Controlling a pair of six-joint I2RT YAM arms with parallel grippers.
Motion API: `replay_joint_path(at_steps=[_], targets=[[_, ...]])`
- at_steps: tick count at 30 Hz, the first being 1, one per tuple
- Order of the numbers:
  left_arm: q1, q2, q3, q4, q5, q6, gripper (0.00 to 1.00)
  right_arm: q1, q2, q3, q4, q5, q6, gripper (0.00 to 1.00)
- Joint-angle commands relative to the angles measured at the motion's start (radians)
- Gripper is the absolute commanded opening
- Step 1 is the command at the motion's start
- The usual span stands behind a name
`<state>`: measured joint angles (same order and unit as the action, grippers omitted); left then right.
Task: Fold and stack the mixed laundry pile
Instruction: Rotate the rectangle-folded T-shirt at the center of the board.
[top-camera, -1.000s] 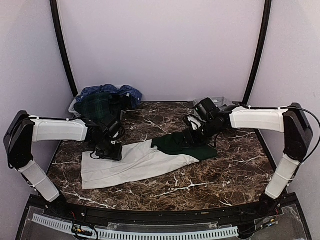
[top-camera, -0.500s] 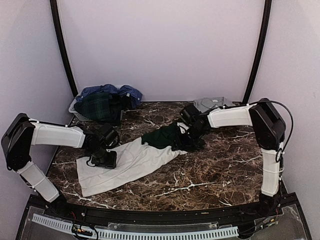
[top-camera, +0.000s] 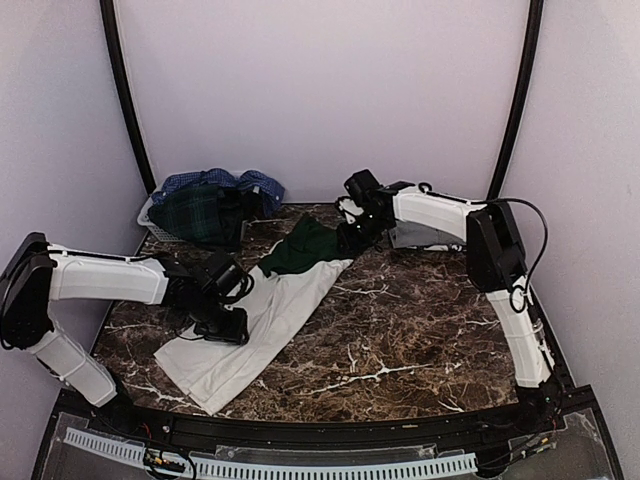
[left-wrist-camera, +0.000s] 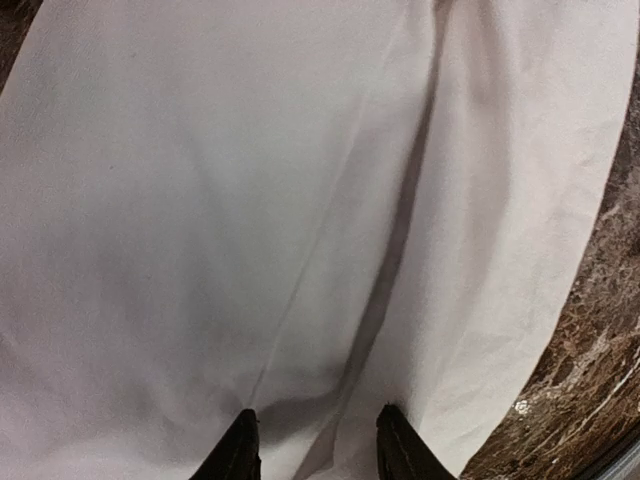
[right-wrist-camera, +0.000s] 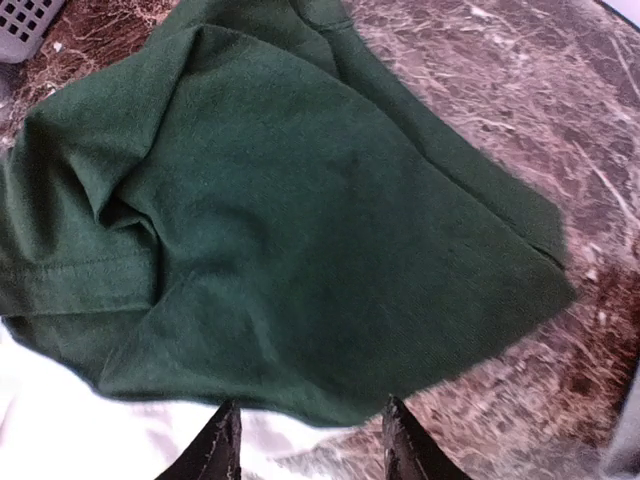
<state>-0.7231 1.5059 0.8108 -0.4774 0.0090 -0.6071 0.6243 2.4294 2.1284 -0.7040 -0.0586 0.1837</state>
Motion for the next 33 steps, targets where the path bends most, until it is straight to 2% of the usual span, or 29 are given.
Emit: replay_joint_path(at_steps=[1, 4, 8, 13, 19, 26, 33], targets=[[-0.015, -0.045, 0.079, -0.064, -0.047, 0.049, 0.41, -0.009, -0.202, -0.096, 0.028, -0.031, -0.009, 0.46], [-0.014, -0.074, 0.109, -0.099, -0.106, 0.069, 0.43, -0.008, -0.289, -0.21, 0.077, -0.08, 0.025, 0.46], [-0.013, -0.027, 0.129, -0.161, -0.148, 0.08, 0.43, 0.011, -0.313, -0.303, 0.137, -0.141, 0.08, 0.45], [-0.014, 0.067, 0.108, -0.193, -0.142, 0.086, 0.38, 0.042, -0.244, -0.293, 0.158, -0.168, 0.122, 0.43], [-0.032, 0.103, 0.075, -0.171, -0.078, 0.095, 0.32, 0.041, -0.126, -0.241, 0.162, -0.146, 0.15, 0.4], [-0.19, 0.249, 0.145, -0.077, 0.087, 0.102, 0.25, -0.011, -0.041, -0.185, 0.15, -0.118, 0.164, 0.38], [-0.317, 0.438, 0.393, -0.03, 0.182, 0.047, 0.24, -0.092, 0.019, -0.078, 0.128, -0.109, 0.11, 0.38]])
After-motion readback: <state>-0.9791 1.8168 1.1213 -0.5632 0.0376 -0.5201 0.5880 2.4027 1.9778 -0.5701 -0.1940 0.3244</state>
